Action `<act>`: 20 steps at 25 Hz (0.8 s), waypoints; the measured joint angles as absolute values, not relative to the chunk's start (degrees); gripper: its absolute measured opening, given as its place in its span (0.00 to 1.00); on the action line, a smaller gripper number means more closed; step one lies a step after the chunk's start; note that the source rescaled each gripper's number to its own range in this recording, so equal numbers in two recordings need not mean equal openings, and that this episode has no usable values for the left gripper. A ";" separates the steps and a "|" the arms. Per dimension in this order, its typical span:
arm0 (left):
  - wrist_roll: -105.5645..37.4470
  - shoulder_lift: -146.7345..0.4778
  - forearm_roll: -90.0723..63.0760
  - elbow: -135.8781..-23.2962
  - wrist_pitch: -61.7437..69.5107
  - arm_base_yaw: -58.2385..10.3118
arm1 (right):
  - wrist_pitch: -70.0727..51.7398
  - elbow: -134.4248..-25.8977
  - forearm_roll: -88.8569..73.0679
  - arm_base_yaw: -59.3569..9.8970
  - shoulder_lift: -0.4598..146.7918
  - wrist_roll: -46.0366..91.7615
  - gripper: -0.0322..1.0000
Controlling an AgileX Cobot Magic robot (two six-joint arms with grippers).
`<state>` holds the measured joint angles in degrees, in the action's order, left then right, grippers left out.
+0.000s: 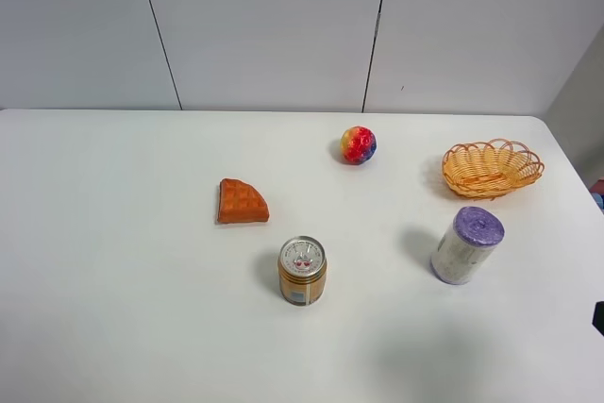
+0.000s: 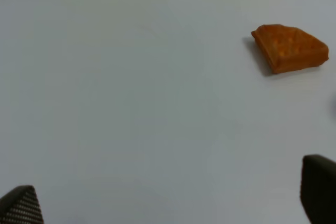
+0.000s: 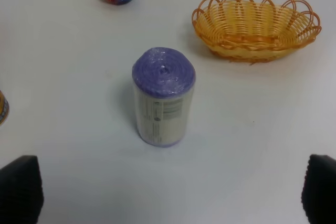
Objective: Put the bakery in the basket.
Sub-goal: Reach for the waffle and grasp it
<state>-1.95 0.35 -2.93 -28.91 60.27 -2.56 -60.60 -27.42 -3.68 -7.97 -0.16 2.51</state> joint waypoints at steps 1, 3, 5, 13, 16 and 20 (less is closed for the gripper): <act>-1.95 0.35 -2.93 -28.91 60.27 -2.56 | -60.60 -27.42 -3.68 -7.97 -0.16 2.51 1.00; -1.95 0.35 -2.93 -28.91 60.27 -2.56 | -60.60 -27.42 -3.68 -7.97 -0.16 2.51 1.00; -1.95 0.35 -2.93 -28.91 60.27 -2.56 | -60.60 -27.42 -3.68 -7.97 -0.16 2.51 1.00; -1.95 0.35 -2.93 -28.91 60.27 -2.56 | -60.60 -27.42 -3.68 -7.97 -0.16 2.51 1.00; -1.95 0.35 -2.93 -28.91 60.27 -2.56 | -60.60 -27.42 -3.68 -7.97 -0.16 2.51 1.00; -1.95 0.35 -2.93 -28.91 60.27 -2.56 | -60.53 -27.42 -4.80 -7.97 -0.16 2.64 1.00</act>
<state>-1.95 0.35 -2.93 -28.91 60.27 -2.56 -60.53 -27.42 -4.80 -7.97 -0.16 2.64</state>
